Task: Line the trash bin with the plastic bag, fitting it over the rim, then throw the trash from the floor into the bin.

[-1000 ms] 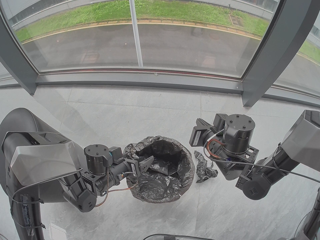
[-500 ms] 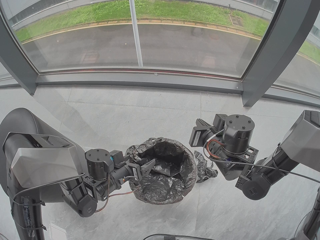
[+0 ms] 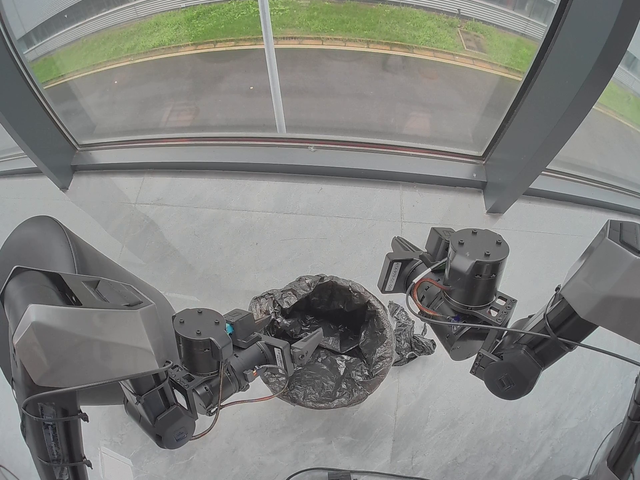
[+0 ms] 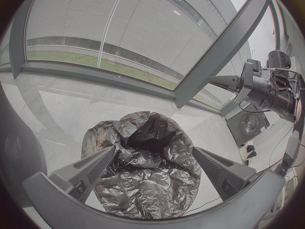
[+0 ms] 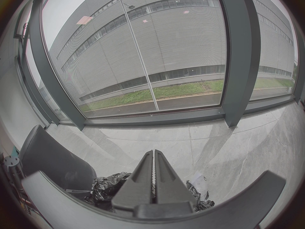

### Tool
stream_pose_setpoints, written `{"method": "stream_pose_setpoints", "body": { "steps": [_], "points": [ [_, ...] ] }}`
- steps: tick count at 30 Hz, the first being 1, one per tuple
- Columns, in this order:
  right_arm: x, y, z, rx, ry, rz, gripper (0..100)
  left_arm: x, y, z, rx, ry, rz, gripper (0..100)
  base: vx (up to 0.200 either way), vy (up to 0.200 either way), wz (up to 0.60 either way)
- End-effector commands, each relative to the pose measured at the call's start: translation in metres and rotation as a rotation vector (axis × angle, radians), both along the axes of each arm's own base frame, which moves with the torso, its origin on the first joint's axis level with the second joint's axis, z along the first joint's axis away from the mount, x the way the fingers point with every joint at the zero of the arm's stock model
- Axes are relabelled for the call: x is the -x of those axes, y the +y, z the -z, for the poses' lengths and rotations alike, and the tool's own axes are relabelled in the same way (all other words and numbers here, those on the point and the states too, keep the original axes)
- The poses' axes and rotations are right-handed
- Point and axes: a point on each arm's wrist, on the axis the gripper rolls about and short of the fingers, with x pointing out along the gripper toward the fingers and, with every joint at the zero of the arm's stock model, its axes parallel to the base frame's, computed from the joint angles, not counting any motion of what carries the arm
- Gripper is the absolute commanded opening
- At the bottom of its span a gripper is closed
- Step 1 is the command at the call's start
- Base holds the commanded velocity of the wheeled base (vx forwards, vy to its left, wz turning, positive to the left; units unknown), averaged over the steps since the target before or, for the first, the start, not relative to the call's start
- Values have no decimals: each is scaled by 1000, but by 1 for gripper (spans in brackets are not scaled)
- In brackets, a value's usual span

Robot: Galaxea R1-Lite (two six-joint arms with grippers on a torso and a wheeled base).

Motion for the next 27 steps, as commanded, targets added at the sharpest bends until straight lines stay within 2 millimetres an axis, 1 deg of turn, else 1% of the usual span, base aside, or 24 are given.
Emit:
{"method": "stream_pose_setpoints", "body": {
  "steps": [1,4,6,9,10,15,18,20,21,27],
  "points": [
    [0,0,1,1,1,0,0,3,-1,-4,4,-4,7,100,0,0,0],
    [0,0,0,0,0,0,0,4,-1,1,-3,10,9,100,0,0,0],
    [0,0,1,1,1,0,0,5,-5,9,-13,29,21,100,0,0,0],
    [0,0,1,1,1,0,0,5,-7,13,-19,36,23,100,0,0,0],
    [-1,1,2,3,4,0,0,5,-9,18,-25,48,29,100,0,0,0],
    [-2,1,4,7,8,1,0,4,-9,29,-42,74,29,100,0,0,0],
    [-2,0,4,4,6,3,0,1,-11,39,-51,88,26,100,0,0,0],
    [-2,0,4,2,3,4,0,0,-11,40,-53,91,26,100,0,0,0],
    [-3,-1,3,-4,-9,6,0,-3,-12,45,-54,86,20,100,0,0,0],
    [-5,-1,7,1,-3,9,0,-14,-11,53,-51,79,0,100,0,0,0]
  ]
}}
